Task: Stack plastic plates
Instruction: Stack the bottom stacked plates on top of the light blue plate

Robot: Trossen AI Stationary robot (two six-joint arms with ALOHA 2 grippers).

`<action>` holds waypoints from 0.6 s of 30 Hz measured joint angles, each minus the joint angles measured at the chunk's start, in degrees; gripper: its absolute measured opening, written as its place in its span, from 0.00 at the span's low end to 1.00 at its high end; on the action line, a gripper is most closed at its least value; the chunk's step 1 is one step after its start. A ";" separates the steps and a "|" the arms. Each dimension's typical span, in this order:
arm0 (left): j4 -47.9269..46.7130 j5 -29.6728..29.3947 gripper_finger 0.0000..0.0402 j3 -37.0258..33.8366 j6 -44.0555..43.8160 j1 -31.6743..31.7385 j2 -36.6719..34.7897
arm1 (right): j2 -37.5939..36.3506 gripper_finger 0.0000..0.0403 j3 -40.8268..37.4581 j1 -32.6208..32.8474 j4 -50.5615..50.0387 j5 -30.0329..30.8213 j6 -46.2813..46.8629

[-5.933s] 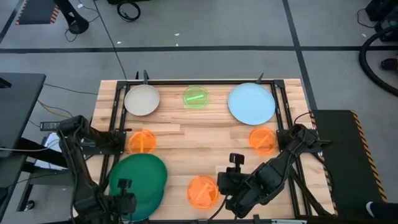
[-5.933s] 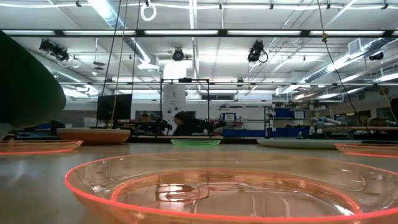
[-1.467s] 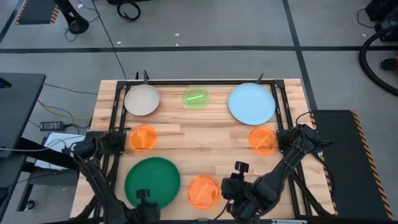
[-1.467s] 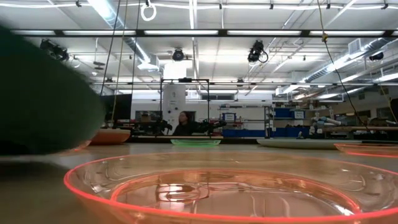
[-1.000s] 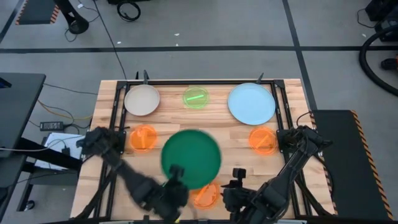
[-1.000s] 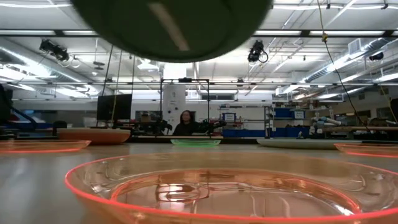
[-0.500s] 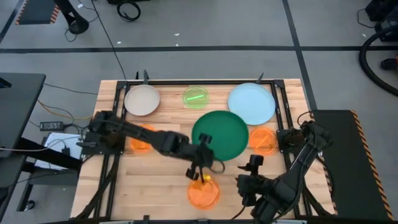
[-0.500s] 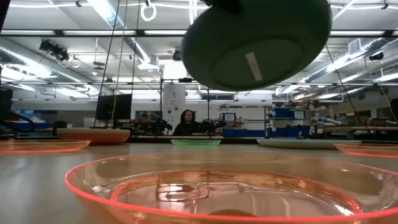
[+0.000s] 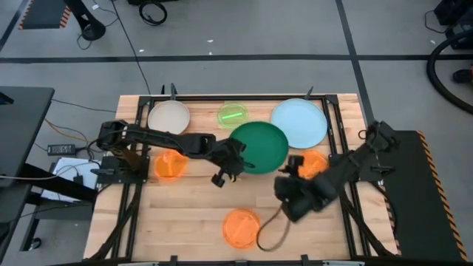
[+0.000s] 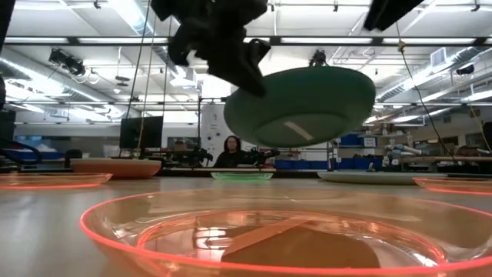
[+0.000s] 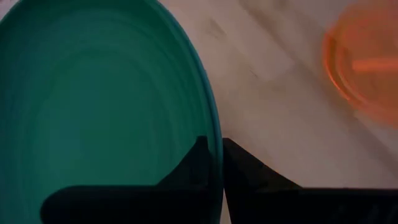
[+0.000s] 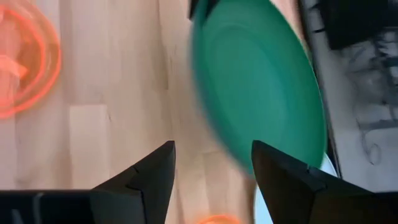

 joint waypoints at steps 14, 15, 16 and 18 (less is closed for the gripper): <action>-9.59 4.18 0.07 0.00 8.14 8.44 -1.07 | -2.76 0.55 -6.23 -21.26 20.64 -17.53 -34.83; -9.86 5.65 0.07 0.00 7.30 9.15 -1.35 | -2.74 0.55 -7.08 -21.93 22.03 -17.55 -36.35; -9.53 6.01 0.07 0.02 6.98 9.60 -1.44 | -2.72 0.54 -7.87 -22.59 23.10 -17.61 -37.86; -8.78 4.67 0.07 0.02 6.88 10.18 -1.62 | -2.74 0.54 -9.69 -23.83 26.09 -17.80 -40.05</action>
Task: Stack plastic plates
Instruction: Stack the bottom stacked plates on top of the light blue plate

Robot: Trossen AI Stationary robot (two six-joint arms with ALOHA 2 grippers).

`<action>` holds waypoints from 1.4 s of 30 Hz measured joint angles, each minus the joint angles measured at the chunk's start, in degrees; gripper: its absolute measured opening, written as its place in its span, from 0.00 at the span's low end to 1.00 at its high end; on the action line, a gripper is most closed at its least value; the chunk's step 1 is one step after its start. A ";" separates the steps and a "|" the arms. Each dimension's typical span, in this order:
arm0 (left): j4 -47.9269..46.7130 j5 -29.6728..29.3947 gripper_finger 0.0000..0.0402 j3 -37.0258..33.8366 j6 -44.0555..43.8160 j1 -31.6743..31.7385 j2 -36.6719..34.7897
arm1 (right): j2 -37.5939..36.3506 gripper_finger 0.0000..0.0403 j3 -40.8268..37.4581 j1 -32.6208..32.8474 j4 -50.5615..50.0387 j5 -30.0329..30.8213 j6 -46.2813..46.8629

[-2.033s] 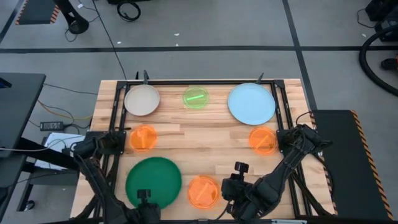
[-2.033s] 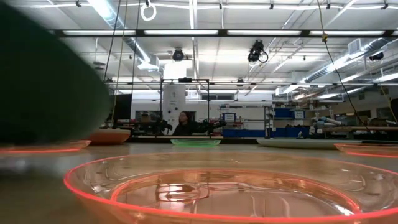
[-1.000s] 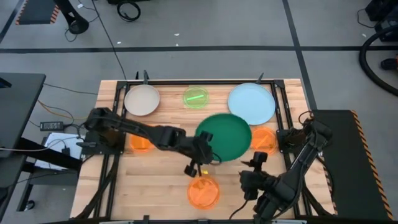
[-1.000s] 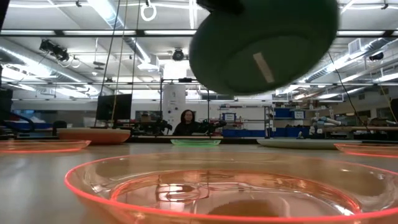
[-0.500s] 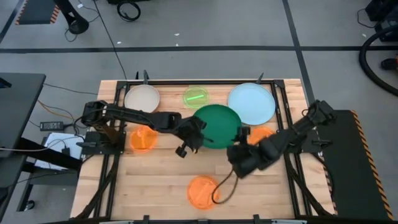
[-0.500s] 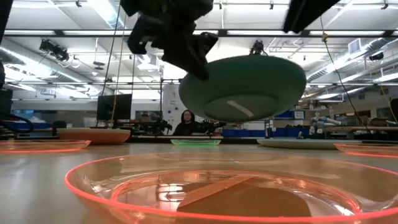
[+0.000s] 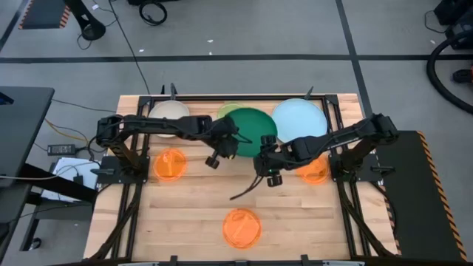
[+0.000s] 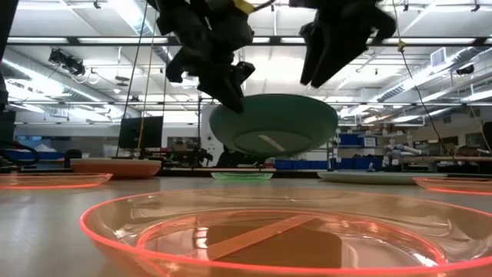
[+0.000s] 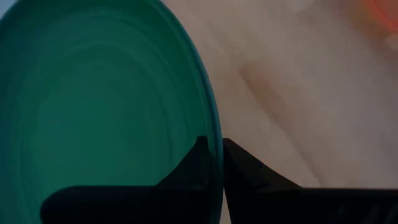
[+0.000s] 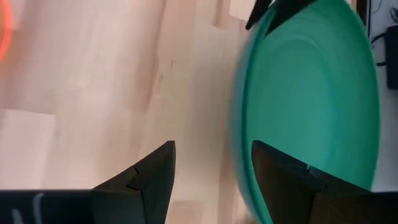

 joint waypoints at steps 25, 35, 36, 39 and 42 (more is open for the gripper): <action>1.55 -3.79 0.20 0.09 3.35 2.72 -1.84 | 0.04 0.09 -4.86 -6.54 3.66 0.86 -8.62; -2.35 -3.41 0.36 -2.10 -6.55 11.21 -13.61 | -0.66 0.09 -7.90 -12.76 -17.21 8.62 16.52; -0.91 -2.24 0.36 -3.69 -7.45 12.29 -14.75 | -0.77 0.09 -9.47 -13.48 -17.69 9.14 19.37; 6.04 1.44 0.37 -10.88 -10.97 16.19 -18.64 | -1.00 0.09 -15.46 -15.45 -15.86 8.88 25.20; 16.49 2.05 0.37 -19.39 -15.87 20.55 -23.01 | -1.01 0.09 -20.66 -16.97 -11.40 8.30 27.36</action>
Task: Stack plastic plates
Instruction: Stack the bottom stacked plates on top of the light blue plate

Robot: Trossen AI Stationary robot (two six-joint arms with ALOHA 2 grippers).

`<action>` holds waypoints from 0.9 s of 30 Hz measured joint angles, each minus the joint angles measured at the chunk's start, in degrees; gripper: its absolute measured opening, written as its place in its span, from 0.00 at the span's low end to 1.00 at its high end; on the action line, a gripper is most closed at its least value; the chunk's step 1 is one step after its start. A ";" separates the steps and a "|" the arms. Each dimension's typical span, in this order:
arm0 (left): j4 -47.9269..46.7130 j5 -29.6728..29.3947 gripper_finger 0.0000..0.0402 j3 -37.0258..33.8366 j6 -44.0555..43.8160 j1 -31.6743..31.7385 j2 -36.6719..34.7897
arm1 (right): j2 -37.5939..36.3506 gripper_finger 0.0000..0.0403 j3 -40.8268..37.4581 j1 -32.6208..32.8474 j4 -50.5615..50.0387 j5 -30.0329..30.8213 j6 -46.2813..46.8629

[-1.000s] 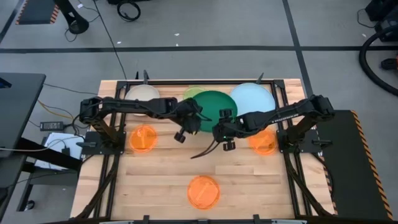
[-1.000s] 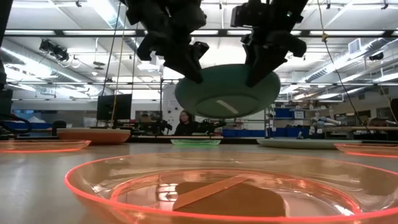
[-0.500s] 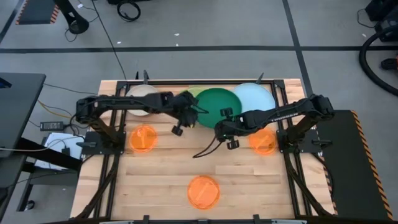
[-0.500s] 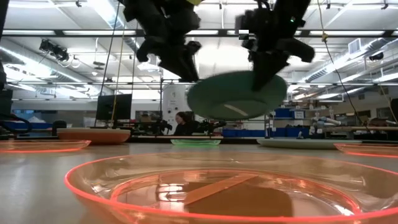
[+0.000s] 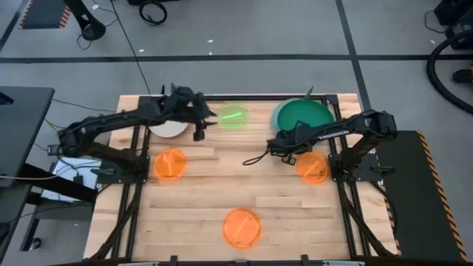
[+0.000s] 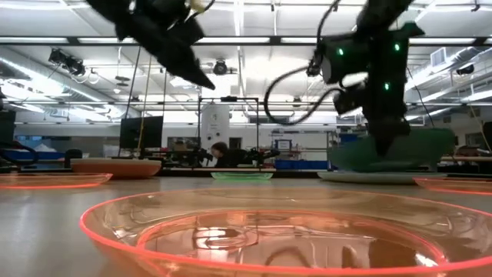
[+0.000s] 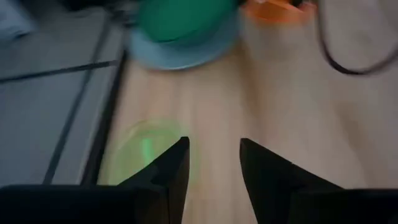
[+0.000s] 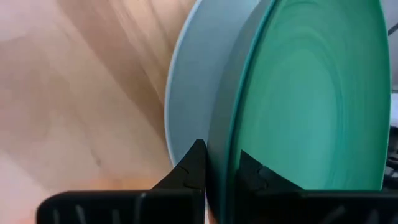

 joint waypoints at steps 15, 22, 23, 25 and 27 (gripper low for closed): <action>12.55 -8.40 0.37 -15.24 -15.85 9.02 -1.96 | 0.11 0.11 -6.67 -3.63 15.79 2.60 -7.97; 9.82 -14.39 0.37 -15.36 -18.33 11.71 -1.42 | 0.15 0.25 -7.00 -3.38 15.57 0.49 -6.72; 9.72 -14.55 0.37 -15.36 -18.37 12.16 -1.42 | 0.15 0.27 -7.00 -3.25 15.58 0.49 -6.72; 9.68 -14.84 0.37 -15.36 -18.37 12.73 -1.42 | 0.15 0.30 -7.00 -2.98 15.18 0.52 -6.71; 9.09 -14.94 0.37 -15.34 -18.46 13.19 -1.42 | 0.17 0.34 -6.47 -2.89 13.32 0.56 -6.55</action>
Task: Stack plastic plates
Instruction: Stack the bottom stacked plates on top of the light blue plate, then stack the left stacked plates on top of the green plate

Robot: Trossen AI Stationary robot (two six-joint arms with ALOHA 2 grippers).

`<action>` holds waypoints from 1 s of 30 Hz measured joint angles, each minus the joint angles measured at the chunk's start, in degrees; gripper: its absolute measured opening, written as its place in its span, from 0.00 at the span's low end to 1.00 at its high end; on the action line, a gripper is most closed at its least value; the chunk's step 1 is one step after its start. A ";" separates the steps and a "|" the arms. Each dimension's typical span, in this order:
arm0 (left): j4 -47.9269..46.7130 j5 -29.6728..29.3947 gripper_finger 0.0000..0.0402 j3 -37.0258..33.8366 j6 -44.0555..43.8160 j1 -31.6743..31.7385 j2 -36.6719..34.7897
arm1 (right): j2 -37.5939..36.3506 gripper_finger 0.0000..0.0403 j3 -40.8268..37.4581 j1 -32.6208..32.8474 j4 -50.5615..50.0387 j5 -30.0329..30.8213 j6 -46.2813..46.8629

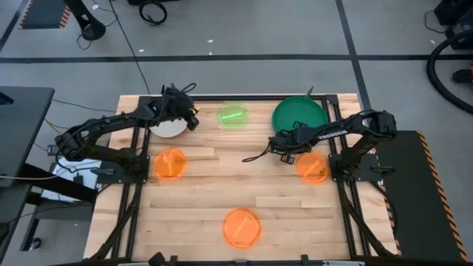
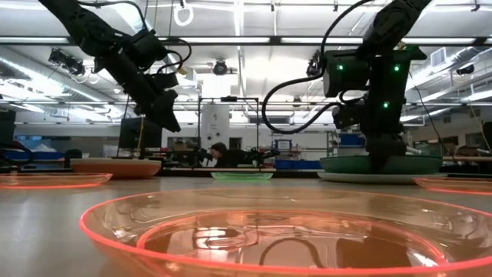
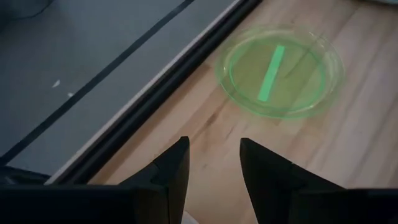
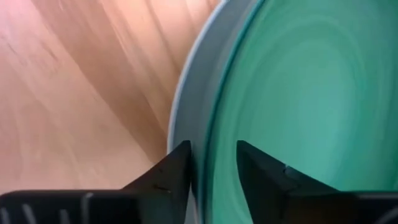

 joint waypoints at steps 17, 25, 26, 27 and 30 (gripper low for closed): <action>-11.34 -1.70 0.37 0.00 -5.20 -1.56 -0.02 | -5.33 0.64 6.14 1.39 -11.46 -0.89 3.11; -17.45 -6.08 0.37 0.00 -10.63 -8.66 -3.25 | -12.60 0.63 6.14 4.55 -12.21 -0.98 5.70; -18.36 -7.83 0.37 0.00 -12.01 -8.69 -3.61 | -13.66 0.63 6.14 5.07 -12.01 -0.85 6.00; -19.21 -9.18 0.37 0.00 -13.30 -8.63 -3.84 | -14.71 0.63 6.14 5.54 -11.68 -0.71 6.49; -21.37 -9.70 0.39 0.00 -14.98 -8.27 -3.89 | -17.37 0.63 6.14 7.06 -10.14 -0.25 7.54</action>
